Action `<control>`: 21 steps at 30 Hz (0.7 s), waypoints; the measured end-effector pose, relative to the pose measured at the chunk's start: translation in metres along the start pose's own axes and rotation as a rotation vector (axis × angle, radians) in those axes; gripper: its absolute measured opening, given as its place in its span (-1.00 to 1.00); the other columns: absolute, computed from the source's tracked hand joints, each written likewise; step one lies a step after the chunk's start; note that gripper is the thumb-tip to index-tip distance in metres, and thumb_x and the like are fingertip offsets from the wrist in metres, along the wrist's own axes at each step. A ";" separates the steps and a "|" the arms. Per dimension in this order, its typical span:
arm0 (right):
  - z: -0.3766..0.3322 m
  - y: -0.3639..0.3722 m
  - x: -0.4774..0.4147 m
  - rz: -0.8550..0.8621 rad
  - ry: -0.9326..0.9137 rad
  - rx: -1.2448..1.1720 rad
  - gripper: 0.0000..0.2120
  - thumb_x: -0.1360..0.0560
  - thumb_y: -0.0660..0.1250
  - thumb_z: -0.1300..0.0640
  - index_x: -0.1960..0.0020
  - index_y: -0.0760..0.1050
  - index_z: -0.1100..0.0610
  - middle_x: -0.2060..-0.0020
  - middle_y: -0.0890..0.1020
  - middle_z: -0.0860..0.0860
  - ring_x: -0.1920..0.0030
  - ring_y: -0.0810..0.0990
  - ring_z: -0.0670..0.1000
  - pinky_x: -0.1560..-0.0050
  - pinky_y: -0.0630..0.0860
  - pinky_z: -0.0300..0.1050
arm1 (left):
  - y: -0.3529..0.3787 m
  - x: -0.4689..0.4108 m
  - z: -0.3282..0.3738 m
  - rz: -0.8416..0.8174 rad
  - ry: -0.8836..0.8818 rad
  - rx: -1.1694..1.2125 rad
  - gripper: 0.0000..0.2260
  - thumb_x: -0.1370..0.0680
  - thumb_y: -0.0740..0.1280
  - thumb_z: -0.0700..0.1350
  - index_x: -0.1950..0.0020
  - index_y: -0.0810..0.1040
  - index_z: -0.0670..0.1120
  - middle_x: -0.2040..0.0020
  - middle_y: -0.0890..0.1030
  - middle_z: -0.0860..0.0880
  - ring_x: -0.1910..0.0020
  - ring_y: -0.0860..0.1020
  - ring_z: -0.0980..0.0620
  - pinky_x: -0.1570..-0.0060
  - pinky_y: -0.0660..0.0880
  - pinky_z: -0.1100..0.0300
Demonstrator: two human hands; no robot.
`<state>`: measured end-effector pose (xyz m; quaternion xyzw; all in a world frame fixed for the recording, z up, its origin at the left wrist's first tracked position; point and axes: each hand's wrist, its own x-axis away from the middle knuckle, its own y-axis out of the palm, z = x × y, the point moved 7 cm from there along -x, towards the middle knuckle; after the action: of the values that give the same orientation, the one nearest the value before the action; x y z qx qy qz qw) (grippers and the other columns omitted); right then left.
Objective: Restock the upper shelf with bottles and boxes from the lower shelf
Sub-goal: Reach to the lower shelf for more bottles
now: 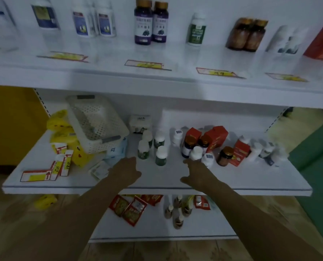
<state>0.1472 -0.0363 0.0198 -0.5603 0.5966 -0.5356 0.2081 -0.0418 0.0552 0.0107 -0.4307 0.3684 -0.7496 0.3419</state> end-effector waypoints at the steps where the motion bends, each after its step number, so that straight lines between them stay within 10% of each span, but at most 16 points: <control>1: 0.000 0.005 -0.013 0.007 -0.008 0.000 -0.34 -0.49 0.36 0.06 -0.48 0.16 0.18 -0.39 0.37 0.13 -0.38 0.37 0.11 -0.36 0.33 -0.11 | 0.003 -0.013 -0.004 0.014 -0.020 0.026 -0.58 -0.60 0.22 -0.01 -0.36 0.30 -0.21 -0.34 0.41 -0.18 -0.25 0.43 -0.07 -0.14 0.36 0.19; 17: -0.023 0.070 -0.164 0.171 -0.175 -0.266 -0.32 -0.53 0.27 -0.04 -0.53 0.01 0.03 -0.27 0.43 0.18 -0.23 0.45 0.23 -0.23 0.44 0.15 | 0.037 -0.157 -0.018 0.221 0.001 0.378 -0.40 -0.47 0.42 -0.10 -0.42 0.23 -0.17 -0.36 0.40 -0.19 -0.30 0.41 -0.18 -0.29 0.37 -0.04; 21: -0.019 0.074 -0.165 0.179 -0.170 -0.488 -0.40 -0.53 0.30 0.10 -0.47 0.11 0.06 -0.21 0.48 0.09 -0.16 0.48 0.09 -0.11 0.42 -0.10 | 0.040 -0.161 -0.013 0.274 0.052 0.478 -0.57 -0.53 0.35 -0.13 -0.35 0.32 -0.16 -0.26 0.48 -0.15 -0.21 0.46 -0.12 -0.09 0.36 0.16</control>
<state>0.1455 0.1032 -0.0962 -0.5819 0.7354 -0.3068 0.1627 0.0175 0.1722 -0.0915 -0.2648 0.2448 -0.7726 0.5225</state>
